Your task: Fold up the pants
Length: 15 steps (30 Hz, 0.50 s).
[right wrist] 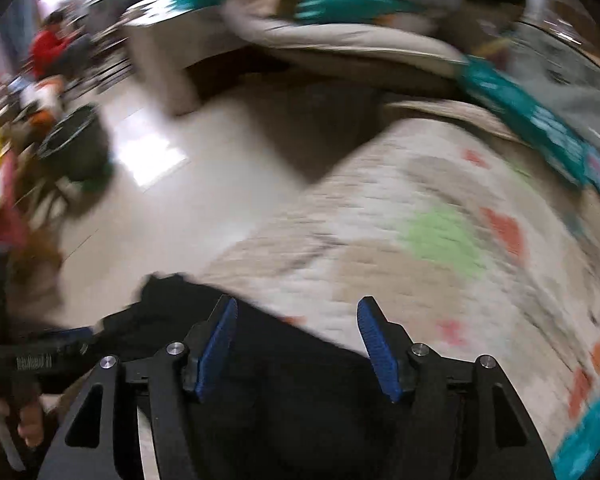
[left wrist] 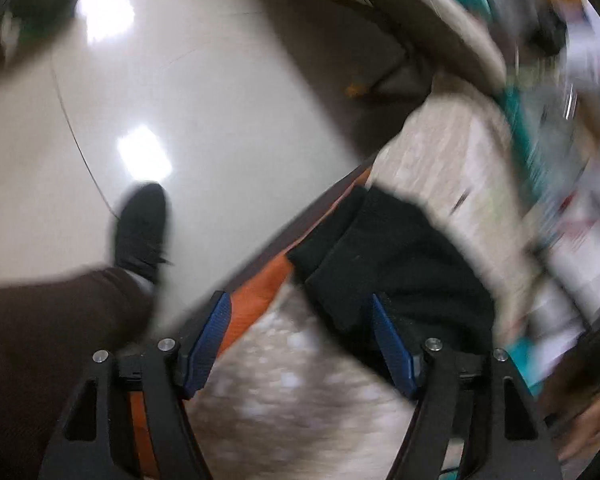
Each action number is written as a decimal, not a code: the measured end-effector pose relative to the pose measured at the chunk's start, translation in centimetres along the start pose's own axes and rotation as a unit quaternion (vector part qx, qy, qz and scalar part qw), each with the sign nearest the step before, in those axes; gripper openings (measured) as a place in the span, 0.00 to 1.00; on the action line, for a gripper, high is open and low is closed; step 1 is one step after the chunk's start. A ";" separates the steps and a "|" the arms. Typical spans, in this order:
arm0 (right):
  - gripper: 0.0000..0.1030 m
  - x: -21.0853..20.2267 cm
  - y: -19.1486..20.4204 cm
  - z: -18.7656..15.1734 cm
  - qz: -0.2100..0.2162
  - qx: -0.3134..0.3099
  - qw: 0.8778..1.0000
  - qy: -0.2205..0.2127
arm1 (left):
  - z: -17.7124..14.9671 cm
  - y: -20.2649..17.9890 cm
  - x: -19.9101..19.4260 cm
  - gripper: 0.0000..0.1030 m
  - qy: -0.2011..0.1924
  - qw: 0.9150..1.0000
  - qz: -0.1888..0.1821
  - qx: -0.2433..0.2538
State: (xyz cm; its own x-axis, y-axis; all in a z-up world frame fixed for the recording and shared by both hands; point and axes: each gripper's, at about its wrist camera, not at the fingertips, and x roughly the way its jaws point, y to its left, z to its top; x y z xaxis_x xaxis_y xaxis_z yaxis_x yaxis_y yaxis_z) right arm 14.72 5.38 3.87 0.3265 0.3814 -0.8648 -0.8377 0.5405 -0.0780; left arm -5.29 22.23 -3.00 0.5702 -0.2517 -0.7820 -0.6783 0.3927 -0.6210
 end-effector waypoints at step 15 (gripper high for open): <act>0.68 13.5 10.3 2.1 0.057 -0.167 0.971 0.160 | 2.1 1.4 -2.7 0.68 -0.077 0.996 0.016 -0.040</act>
State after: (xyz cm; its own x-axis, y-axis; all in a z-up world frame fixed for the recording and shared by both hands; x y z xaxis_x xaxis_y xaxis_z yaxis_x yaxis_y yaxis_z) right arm 11.41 17.65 -7.60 0.1151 0.1436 -0.9829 -0.9732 0.2148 -0.0825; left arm -6.77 25.31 -1.67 0.6081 -0.0996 -0.7876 -0.7284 0.3244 -0.6034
